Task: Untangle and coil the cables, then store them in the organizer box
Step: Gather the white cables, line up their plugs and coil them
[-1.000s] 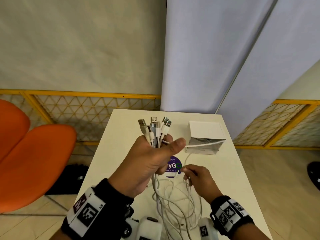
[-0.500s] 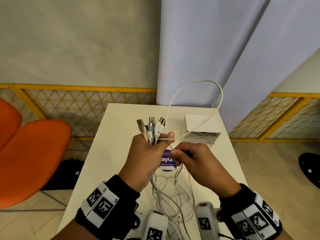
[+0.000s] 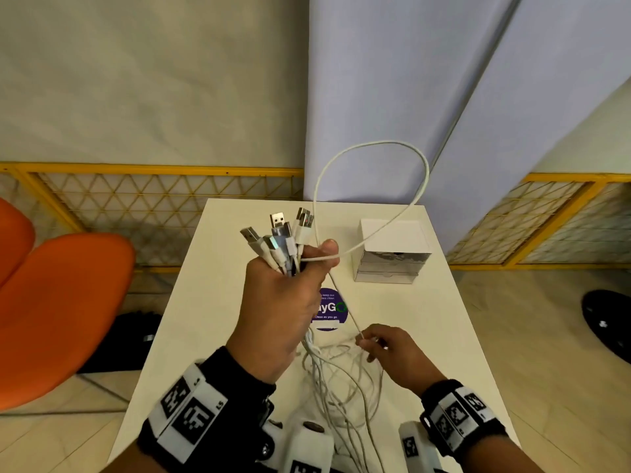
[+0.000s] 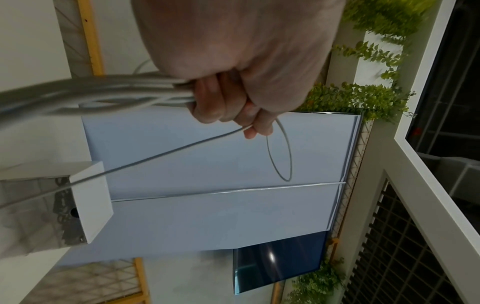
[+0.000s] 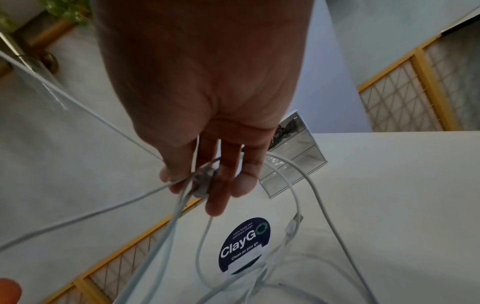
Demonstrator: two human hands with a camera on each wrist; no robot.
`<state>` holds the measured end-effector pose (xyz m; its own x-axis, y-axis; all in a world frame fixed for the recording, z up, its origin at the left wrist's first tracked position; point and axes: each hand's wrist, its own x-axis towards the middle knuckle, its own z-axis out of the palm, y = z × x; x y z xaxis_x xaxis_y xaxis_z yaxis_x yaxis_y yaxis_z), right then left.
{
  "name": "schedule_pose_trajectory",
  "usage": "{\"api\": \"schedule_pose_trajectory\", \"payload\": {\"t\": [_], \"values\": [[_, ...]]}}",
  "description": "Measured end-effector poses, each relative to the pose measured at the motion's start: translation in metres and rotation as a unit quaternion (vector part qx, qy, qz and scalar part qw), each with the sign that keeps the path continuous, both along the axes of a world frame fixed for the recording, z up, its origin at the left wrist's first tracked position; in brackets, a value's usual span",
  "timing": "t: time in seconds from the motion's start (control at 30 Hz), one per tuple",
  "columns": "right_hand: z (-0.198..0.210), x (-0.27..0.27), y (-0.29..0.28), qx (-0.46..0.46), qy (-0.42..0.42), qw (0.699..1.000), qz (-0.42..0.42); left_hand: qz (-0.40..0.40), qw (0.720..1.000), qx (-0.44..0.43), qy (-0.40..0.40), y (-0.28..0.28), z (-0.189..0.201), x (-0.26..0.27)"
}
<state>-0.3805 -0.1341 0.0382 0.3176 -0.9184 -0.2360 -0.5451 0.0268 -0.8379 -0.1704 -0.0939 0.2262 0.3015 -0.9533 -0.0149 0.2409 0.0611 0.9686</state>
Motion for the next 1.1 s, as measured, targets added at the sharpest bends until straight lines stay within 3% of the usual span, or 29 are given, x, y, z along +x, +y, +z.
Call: {"api": "schedule_pose_trajectory", "payload": {"t": [0.23, 0.4, 0.5, 0.63, 0.73, 0.87, 0.93, 1.03, 1.1], "values": [[-0.010, 0.007, -0.006, 0.058, -0.077, 0.995, -0.024, 0.032, 0.999, 0.014, 0.032, -0.005, 0.006, 0.009], [-0.004, -0.008, -0.003, 0.199, -0.273, 0.939, -0.064, 0.062, 0.996, 0.029, 0.052, -0.007, 0.004, 0.014], [-0.006, -0.016, -0.002, 0.235, -0.320, 0.913, -0.097, 0.064, 0.995, 0.024, 0.068, -0.008, 0.007, 0.013], [-0.011, -0.020, -0.002, 0.162, -0.189, 0.961, -0.117, 0.061, 0.995, 0.012, 0.075, -0.007, 0.012, 0.011], [-0.024, -0.025, -0.001, 0.126, -0.087, 0.979, -0.136, 0.048, 0.996, 0.008, 0.070, -0.008, 0.013, 0.012], [-0.024, -0.022, 0.003, 0.041, 0.128, 0.990, -0.035, 0.021, 0.999, 0.017, 0.039, -0.008, 0.009, 0.012], [-0.001, -0.013, 0.003, 0.009, 0.136, 0.991, 0.016, 0.001, 0.999, 0.028, 0.018, -0.006, 0.007, 0.009], [0.052, 0.013, 0.002, 0.002, 0.027, 0.998, 0.064, -0.020, 0.999, 0.043, 0.009, -0.005, 0.006, 0.004], [0.084, 0.031, 0.005, -0.018, 0.004, 0.994, 0.105, -0.032, 0.998, 0.045, 0.010, -0.006, 0.006, 0.001]]}}
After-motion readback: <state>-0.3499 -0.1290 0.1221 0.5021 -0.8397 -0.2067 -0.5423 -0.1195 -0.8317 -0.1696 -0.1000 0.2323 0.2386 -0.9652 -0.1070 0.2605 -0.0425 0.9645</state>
